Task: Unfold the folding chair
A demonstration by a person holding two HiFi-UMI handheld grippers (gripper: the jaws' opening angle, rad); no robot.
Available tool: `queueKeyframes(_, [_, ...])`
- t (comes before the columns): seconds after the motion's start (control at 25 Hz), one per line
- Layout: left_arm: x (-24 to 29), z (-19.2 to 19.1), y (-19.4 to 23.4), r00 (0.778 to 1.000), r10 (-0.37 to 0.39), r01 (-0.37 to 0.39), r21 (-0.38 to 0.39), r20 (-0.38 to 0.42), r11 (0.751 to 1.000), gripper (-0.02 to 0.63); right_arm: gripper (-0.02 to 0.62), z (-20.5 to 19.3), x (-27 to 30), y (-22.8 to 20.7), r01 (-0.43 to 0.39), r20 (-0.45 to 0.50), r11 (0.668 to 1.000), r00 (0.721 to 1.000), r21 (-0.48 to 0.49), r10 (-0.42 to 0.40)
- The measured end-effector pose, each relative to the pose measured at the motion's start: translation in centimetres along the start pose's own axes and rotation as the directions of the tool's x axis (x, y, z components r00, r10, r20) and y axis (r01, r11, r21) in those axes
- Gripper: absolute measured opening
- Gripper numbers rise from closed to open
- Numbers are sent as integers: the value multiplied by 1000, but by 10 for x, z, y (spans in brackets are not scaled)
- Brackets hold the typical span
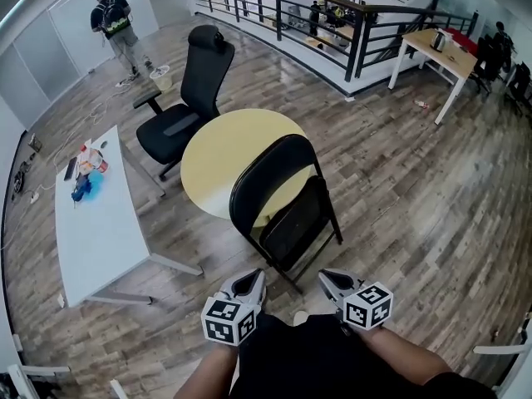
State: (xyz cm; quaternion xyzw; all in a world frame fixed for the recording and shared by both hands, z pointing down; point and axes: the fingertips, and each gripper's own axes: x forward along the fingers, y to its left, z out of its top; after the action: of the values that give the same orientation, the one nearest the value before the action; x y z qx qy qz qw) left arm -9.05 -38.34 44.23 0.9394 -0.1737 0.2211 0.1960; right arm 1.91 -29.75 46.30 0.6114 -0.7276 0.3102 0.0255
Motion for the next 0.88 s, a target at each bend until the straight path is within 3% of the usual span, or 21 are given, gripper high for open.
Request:
queueKeyframes(0.24, [16, 34, 17, 998, -69, 70, 58, -9, 996, 6, 6, 22, 10, -9, 86, 43, 996, 995, 39, -87])
queueKeyframes(0.44, [24, 54, 42, 996, -85, 90, 170, -33, 981, 6, 6, 41, 30, -10, 131, 79, 990, 988, 48, -134])
queueKeyframes(0.88, [56, 87, 107, 994, -99, 108, 224, -52, 969, 8, 6, 58, 67, -18, 218, 89, 970, 970, 105, -228])
